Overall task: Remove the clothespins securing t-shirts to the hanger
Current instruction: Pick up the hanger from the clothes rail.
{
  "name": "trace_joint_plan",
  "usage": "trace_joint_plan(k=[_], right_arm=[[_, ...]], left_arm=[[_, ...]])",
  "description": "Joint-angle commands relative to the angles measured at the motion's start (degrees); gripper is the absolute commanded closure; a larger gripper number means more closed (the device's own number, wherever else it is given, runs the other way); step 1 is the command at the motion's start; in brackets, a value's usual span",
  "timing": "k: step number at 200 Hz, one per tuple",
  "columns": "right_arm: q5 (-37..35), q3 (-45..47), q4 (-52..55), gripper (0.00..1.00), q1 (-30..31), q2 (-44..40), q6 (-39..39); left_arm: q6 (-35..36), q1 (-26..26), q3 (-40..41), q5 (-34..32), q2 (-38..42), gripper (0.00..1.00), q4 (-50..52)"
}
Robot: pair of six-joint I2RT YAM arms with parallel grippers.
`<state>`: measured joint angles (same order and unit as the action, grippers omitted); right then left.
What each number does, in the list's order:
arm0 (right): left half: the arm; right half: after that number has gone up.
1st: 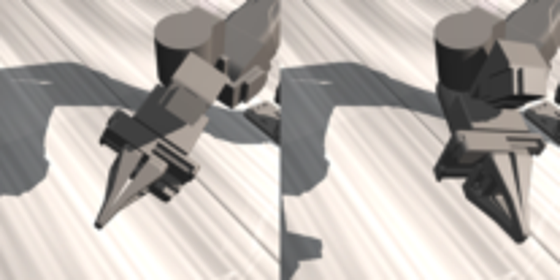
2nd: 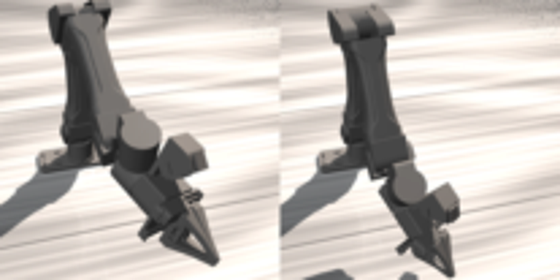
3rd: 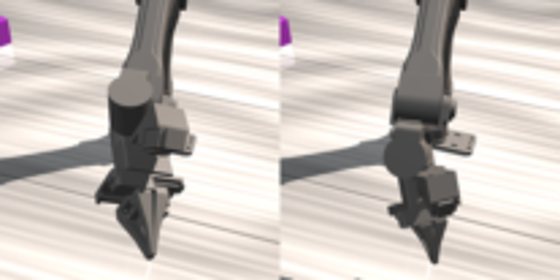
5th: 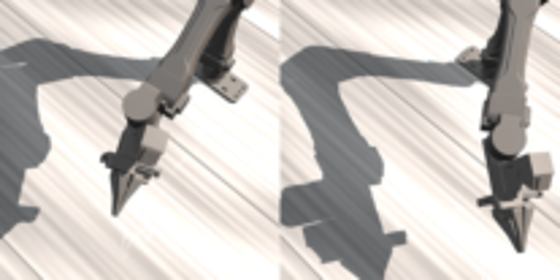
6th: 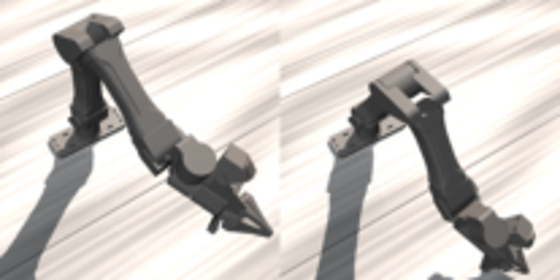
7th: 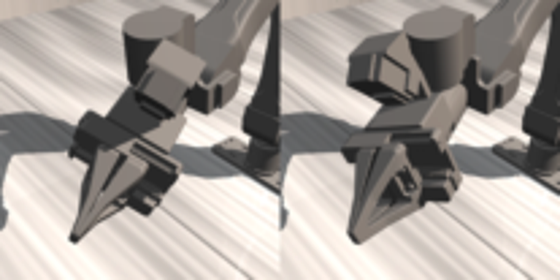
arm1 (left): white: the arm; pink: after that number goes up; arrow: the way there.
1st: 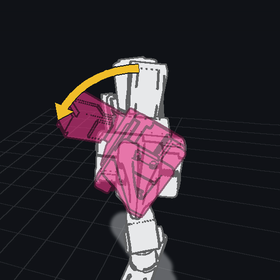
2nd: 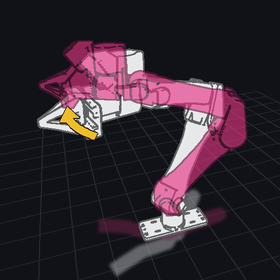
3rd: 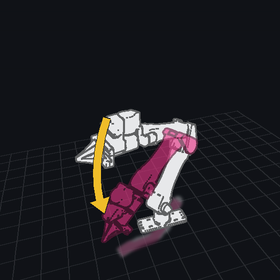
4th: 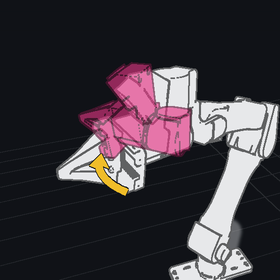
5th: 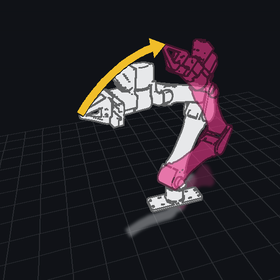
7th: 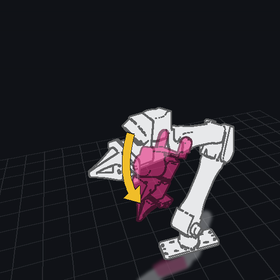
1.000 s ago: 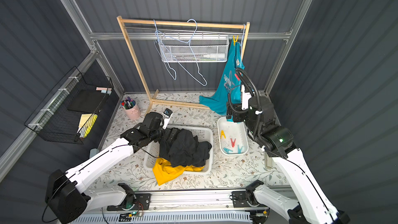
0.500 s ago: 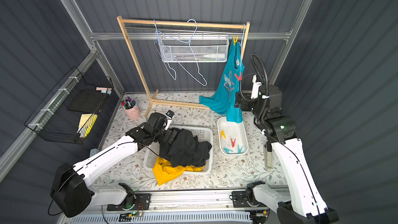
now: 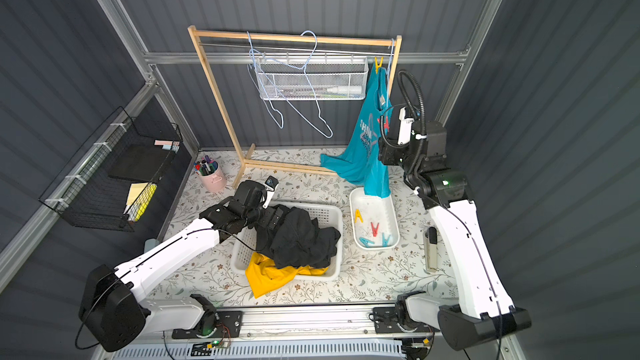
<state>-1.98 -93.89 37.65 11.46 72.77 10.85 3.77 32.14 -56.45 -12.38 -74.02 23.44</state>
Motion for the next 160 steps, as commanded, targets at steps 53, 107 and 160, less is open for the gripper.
trace_joint_plan(k=[53,107,160], right_arm=[[2.8,-6.3,2.1,0.54,-0.3,5.2,-0.5],[1.9,-7.1,3.9,0.65,-0.4,6.8,0.1],[3.2,-6.2,4.3,0.70,-0.4,8.0,0.7]], left_arm=[[0.6,-0.4,1.0,1.7,2.3,0.00,0.1],[0.6,-0.4,1.0,1.9,3.0,0.00,0.0],[0.6,-0.4,1.0,2.4,3.2,0.00,0.0]])
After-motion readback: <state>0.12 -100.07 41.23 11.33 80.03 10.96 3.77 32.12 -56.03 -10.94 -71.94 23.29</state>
